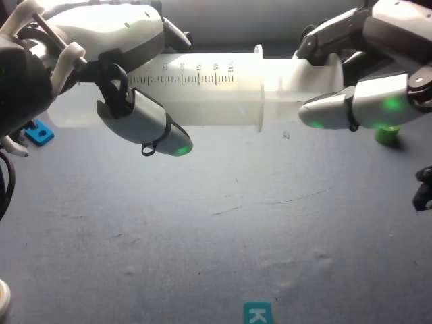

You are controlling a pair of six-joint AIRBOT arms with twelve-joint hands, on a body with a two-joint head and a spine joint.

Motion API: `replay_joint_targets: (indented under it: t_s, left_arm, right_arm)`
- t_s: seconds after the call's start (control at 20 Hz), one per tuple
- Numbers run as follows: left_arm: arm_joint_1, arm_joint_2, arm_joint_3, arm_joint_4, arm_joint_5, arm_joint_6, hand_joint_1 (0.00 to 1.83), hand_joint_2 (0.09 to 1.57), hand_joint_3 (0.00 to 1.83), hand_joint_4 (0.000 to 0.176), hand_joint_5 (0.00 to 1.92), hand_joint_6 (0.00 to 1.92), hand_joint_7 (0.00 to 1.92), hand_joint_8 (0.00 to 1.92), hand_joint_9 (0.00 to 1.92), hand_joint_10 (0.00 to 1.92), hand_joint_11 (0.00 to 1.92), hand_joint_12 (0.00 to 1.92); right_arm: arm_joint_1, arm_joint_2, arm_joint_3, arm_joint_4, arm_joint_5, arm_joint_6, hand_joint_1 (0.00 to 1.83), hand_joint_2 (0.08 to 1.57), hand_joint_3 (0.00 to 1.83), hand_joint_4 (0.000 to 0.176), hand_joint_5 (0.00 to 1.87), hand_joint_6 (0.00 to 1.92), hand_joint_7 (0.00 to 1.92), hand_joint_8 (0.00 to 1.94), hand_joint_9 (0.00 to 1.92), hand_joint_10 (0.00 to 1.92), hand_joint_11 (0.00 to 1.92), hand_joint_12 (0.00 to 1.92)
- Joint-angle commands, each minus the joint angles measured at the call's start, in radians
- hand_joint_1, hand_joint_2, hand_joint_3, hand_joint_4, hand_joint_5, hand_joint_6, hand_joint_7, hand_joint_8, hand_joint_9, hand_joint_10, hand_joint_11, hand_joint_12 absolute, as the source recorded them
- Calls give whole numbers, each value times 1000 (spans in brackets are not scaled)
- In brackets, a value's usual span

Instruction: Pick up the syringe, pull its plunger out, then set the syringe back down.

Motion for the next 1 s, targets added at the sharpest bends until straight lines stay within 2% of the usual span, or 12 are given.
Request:
replay_joint_targets:
  t_s: [0.0, 0.2, 0.25, 0.35, 0.45, 0.5, 0.55, 0.6, 0.65, 0.7, 0.9, 0.95]
  left_arm:
    - [-14, 15, 14, 52, -93, 11, 1362, 1164, 0, 0, 907, 900, 905, 1205, 731, 1481, 466, 1428]
    - [-14, 15, 15, 52, -93, 11, 1363, 1160, 0, 0, 912, 883, 914, 1191, 741, 1472, 470, 1425]
    - [-13, 15, 14, 52, -92, 11, 1362, 1165, 1, 0, 908, 880, 903, 1217, 731, 1484, 471, 1435]
    - [-13, 15, 13, 52, -92, 11, 1362, 1165, 1, 0, 908, 880, 903, 1217, 731, 1484, 471, 1435]
    - [-13, 15, 13, 52, -92, 12, 1363, 1159, 0, 0, 904, 902, 918, 1175, 748, 1472, 480, 1433]
    - [-13, 15, 12, 52, -92, 14, 1360, 1170, 2, 0, 859, 981, 917, 1156, 731, 1506, 486, 1446]
    - [-13, 15, 12, 52, -92, 14, 1364, 1159, 0, 0, 871, 964, 941, 1115, 766, 1461, 531, 1396]
    - [-13, 15, 12, 52, -92, 15, 1365, 1153, 0, 0, 878, 952, 945, 1105, 777, 1446, 517, 1386]
    - [-13, 15, 12, 52, -93, 16, 1365, 1155, 0, 0, 874, 962, 944, 1117, 769, 1444, 497, 1402]
    - [-13, 15, 12, 52, -93, 17, 1365, 1159, 1, 0, 876, 923, 935, 1160, 758, 1460, 507, 1414]
    - [-13, 15, 11, 52, -93, 20, 1359, 1175, 2, 0, 852, 951, 899, 1228, 723, 1502, 473, 1438]
    - [-13, 15, 10, 52, -94, 21, 1363, 1161, 0, 0, 890, 914, 925, 1196, 744, 1450, 500, 1386]
  right_arm:
    - [17, 26, -4, -5, 100, 9, 1485, 1109, 0, 0, 1012, 642, 859, 1125, 953, 1145, 850, 1601]
    - [25, 74, -33, -6, 72, 6, 1486, 1128, 0, 0, 980, 680, 808, 1212, 882, 1235, 845, 1629]
    - [29, 104, -44, -6, 60, 6, 1393, 1144, 4, 0, 949, 785, 807, 1269, 889, 1347, 874, 1481]
    - [34, 126, -51, -6, 53, 9, 1393, 1144, 4, 0, 949, 785, 807, 1269, 889, 1347, 874, 1481]
    - [34, 144, -53, -6, 49, 12, 1376, 1143, 0, 0, 948, 822, 819, 1254, 905, 1336, 882, 1401]
    - [33, 154, -54, -6, 39, 12, 1483, 1120, 0, 0, 993, 672, 825, 1188, 916, 1191, 842, 1613]
    - [32, 159, -54, -6, 36, 13, 1488, 1116, 0, 0, 1008, 648, 834, 1176, 928, 1167, 841, 1612]
    - [29, 169, -54, -6, 34, 14, 1395, 1136, 4, 0, 963, 787, 819, 1245, 909, 1307, 858, 1453]
    - [29, 175, -54, -6, 32, 15, 1467, 1131, 1, 0, 956, 739, 812, 1211, 902, 1230, 836, 1606]
    - [29, 182, -54, -6, 31, 17, 1486, 1127, 0, 0, 968, 704, 819, 1185, 908, 1203, 830, 1644]
    - [30, 205, -54, -6, 25, 22, 1485, 1126, 0, 0, 992, 651, 802, 1201, 910, 1208, 837, 1642]
    - [30, 212, -54, -6, 21, 23, 1396, 1139, 3, 0, 930, 781, 838, 1222, 912, 1327, 888, 1471]
